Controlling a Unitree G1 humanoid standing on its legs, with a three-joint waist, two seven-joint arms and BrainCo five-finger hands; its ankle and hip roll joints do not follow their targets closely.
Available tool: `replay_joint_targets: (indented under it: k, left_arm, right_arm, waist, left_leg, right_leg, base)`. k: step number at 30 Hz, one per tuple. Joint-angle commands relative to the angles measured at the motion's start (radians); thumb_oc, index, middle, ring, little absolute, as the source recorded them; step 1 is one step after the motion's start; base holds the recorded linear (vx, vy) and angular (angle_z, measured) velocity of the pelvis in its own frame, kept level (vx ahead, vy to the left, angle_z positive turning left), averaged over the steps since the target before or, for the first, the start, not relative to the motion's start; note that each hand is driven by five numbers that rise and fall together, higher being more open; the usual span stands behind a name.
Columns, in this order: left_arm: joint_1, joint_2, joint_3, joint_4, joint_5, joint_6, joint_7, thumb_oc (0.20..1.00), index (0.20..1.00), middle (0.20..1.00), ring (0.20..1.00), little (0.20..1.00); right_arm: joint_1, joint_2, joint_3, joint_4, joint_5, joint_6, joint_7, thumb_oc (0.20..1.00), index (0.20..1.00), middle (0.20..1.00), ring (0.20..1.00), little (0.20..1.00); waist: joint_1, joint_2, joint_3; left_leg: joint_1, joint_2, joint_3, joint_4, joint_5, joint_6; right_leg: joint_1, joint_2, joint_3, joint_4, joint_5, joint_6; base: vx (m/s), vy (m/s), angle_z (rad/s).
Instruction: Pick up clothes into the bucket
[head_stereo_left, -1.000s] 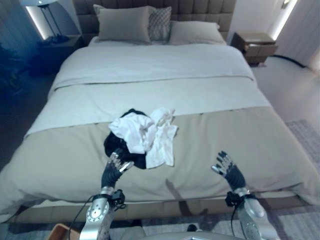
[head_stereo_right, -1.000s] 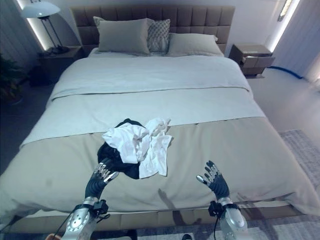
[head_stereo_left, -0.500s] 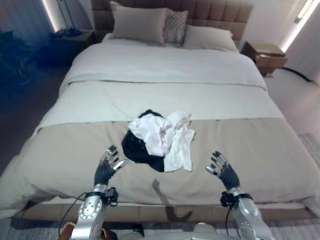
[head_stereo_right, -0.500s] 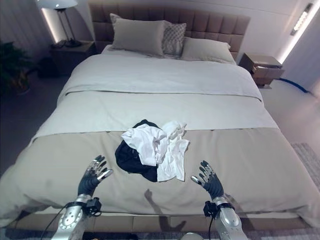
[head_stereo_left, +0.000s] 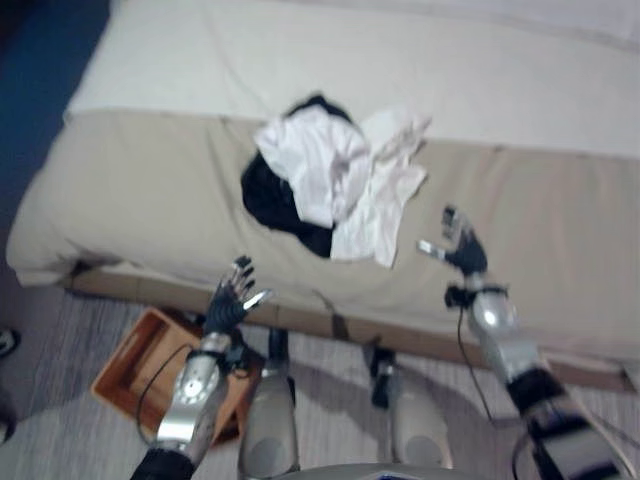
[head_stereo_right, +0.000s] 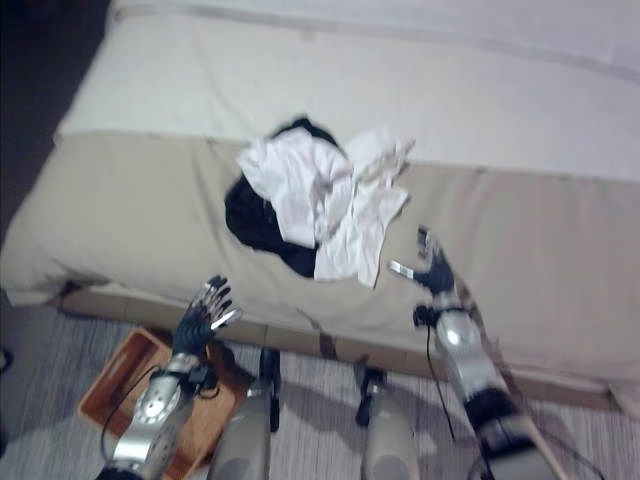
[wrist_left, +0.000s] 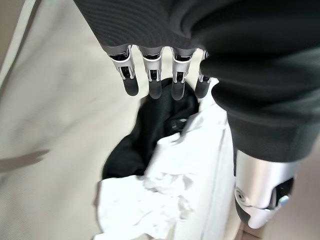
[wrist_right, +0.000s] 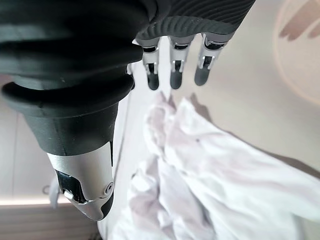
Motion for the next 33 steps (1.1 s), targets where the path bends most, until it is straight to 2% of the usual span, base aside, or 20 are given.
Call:
replay_joint_targets:
  k: [1,3,11,15,20,24,33]
  left_arm:
    - [0.015,0.032,0.024,-0.086,-0.008,-0.067,0.041,1.0,1.0,1.0,1.0,1.0]
    - [0.014,0.031,0.021,-0.108,-0.011,-0.068,0.055,1.0,1.0,1.0,1.0,1.0]
    - [-0.014,0.04,0.006,-0.143,0.029,-0.079,0.112,1.0,1.0,1.0,1.0,1.0]
    - [-0.026,0.049,-0.02,-0.168,0.027,-0.087,0.122,1.0,1.0,1.0,1.0,1.0]
    - [-0.046,0.054,-0.032,-0.17,0.049,-0.088,0.141,1.0,1.0,1.0,1.0,1.0]
    - [-0.056,0.057,-0.035,-0.165,0.053,-0.092,0.148,1.0,1.0,1.0,1.0,1.0]
    - [-0.072,0.082,-0.037,-0.171,0.042,-0.091,0.138,1.0,1.0,1.0,1.0,1.0]
  right_arm:
    - [-0.054,-0.013,0.03,-0.021,-0.066,-0.039,-0.07,1.0,1.0,1.0,1.0,1.0]
    - [-0.16,-0.048,0.04,0.028,-0.14,-0.015,-0.128,1.0,1.0,1.0,1.0,1.0]
    - [-0.374,-0.126,0.062,0.115,-0.284,0.04,-0.246,1.0,1.0,1.0,1.0,1.0]
    - [-0.53,-0.197,0.128,0.237,-0.378,0.084,-0.292,1.0,1.0,1.0,1.0,1.0]
    - [-0.613,-0.246,0.198,0.283,-0.488,0.119,-0.333,1.0,1.0,1.0,1.0,1.0]
    - [-0.651,-0.267,0.236,0.306,-0.543,0.137,-0.343,1.0,1.0,1.0,1.0,1.0]
    - [-0.786,-0.311,0.394,0.448,-0.616,0.167,-0.29,1.0,1.0,1.0,1.0,1.0]
  waist:
    - [0.026,-0.024,-0.021]
    - [0.034,-0.013,-0.012]
    - [0.046,-0.002,-0.008]
    - [0.06,0.001,-0.007]
    - [0.071,0.002,-0.011]
    - [0.08,0.0,-0.016]
    - [0.123,-0.012,-0.008]
  left_leg:
    - [-0.066,0.002,0.033,0.099,-0.034,0.004]
    - [-0.137,-0.002,0.033,0.132,-0.037,0.003]
    - [-0.266,-0.014,0.033,0.178,-0.042,0.008]
    - [-0.315,-0.028,0.023,0.176,-0.035,0.01]
    - [-0.343,-0.041,0.012,0.175,-0.028,0.009]
    - [-0.347,-0.049,0.003,0.174,-0.028,0.009]
    - [-0.378,-0.075,-0.027,0.185,-0.019,0.005]
  right_leg:
    - [0.004,-0.088,0.017,0.015,0.041,0.068]
    - [-0.069,-0.093,0.027,0.055,0.035,0.064]
    - [-0.212,-0.107,0.045,0.118,0.031,0.062]
    - [-0.248,-0.12,0.036,0.129,0.032,0.065]
    - [-0.267,-0.127,0.024,0.137,0.029,0.066]
    - [-0.267,-0.133,0.018,0.142,0.026,0.068]
    - [-0.254,-0.149,-0.019,0.145,0.023,0.074]
  base:
    - [-0.05,0.003,0.04]
    - [-0.07,0.002,0.11]
    - [-0.03,0.008,0.05]
    - [-0.01,-0.01,0.05]
    - [0.01,0.0,0.07]
    - [0.03,0.001,0.09]
    - [0.01,-0.014,0.13]
